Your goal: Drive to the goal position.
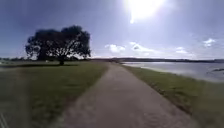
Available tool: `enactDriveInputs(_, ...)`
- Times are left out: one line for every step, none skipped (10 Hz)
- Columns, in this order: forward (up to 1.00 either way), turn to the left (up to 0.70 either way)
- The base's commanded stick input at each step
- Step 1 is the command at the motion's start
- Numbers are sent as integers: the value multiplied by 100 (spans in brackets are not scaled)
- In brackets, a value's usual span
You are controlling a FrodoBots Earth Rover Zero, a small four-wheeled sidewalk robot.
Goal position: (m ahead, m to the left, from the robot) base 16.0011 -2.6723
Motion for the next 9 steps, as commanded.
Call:
enactDriveInputs(70, 5)
enactDriveInputs(70, 5)
enactDriveInputs(70, 5)
enactDriveInputs(70, 5)
enactDriveInputs(70, 5)
enactDriveInputs(70, 5)
enactDriveInputs(70, 5)
enactDriveInputs(70, 5)
enactDriveInputs(70, 5)
